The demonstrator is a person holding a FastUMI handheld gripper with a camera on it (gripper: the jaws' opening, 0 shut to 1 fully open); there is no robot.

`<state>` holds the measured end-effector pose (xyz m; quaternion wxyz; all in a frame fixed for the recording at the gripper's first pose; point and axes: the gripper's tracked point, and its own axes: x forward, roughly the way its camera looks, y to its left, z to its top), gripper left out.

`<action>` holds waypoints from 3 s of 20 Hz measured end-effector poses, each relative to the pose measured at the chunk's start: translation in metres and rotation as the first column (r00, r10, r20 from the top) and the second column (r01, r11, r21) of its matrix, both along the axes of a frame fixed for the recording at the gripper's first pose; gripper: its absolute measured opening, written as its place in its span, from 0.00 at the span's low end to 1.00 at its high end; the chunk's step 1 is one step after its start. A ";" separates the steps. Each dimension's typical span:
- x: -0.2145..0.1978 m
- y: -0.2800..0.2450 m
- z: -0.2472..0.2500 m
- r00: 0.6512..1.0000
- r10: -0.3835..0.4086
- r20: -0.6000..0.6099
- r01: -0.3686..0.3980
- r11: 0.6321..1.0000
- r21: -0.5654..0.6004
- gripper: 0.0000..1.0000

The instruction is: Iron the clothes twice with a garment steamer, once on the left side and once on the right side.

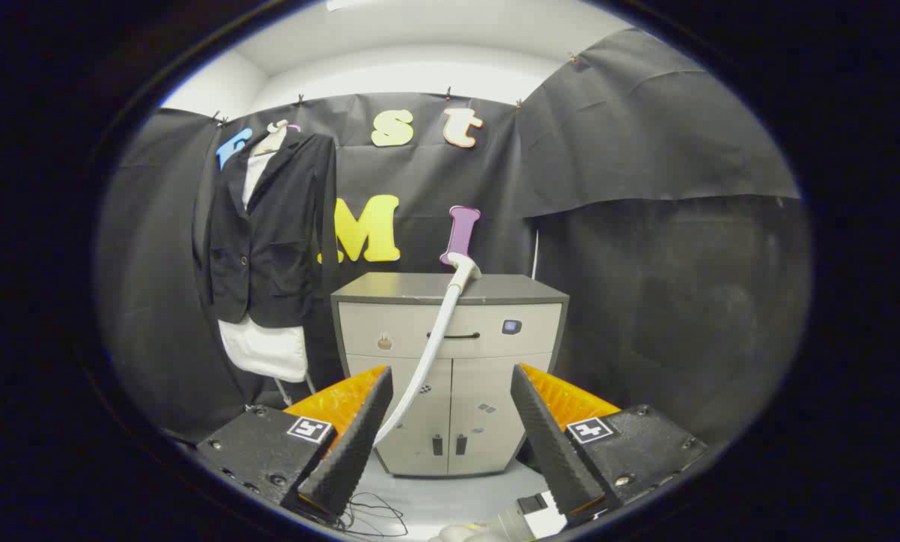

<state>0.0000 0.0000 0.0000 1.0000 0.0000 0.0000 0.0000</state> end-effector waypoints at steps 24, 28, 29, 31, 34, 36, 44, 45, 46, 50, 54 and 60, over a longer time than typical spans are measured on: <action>0.054 -0.004 0.029 0.999 0.001 -0.045 0.000 1.000 0.026 0.98; 0.108 -0.028 0.046 0.997 -0.003 -0.076 0.007 0.998 0.057 0.98; 0.123 -0.033 0.052 0.997 0.000 -0.083 0.005 0.998 0.068 0.98; 0.161 -0.042 0.062 0.995 0.002 -0.096 0.005 0.997 0.075 0.98; 0.219 -0.050 0.081 0.993 0.018 -0.118 -0.011 0.998 0.062 0.98; 0.254 -0.051 0.089 0.990 0.038 -0.134 -0.031 0.998 0.050 0.98; 0.375 -0.029 0.094 0.954 0.155 -0.256 -0.153 0.988 0.028 0.98; 0.385 -0.027 0.092 0.950 0.165 -0.267 -0.163 0.986 0.028 0.97; 0.397 -0.025 0.090 0.945 0.172 -0.280 -0.171 0.985 0.029 0.97; 0.425 -0.018 0.083 0.921 0.221 -0.321 -0.215 0.975 0.054 0.96; 0.446 -0.007 0.076 0.896 0.264 -0.356 -0.246 0.965 0.096 0.83; 0.451 -0.010 0.078 0.854 0.374 -0.362 -0.284 0.917 0.279 0.59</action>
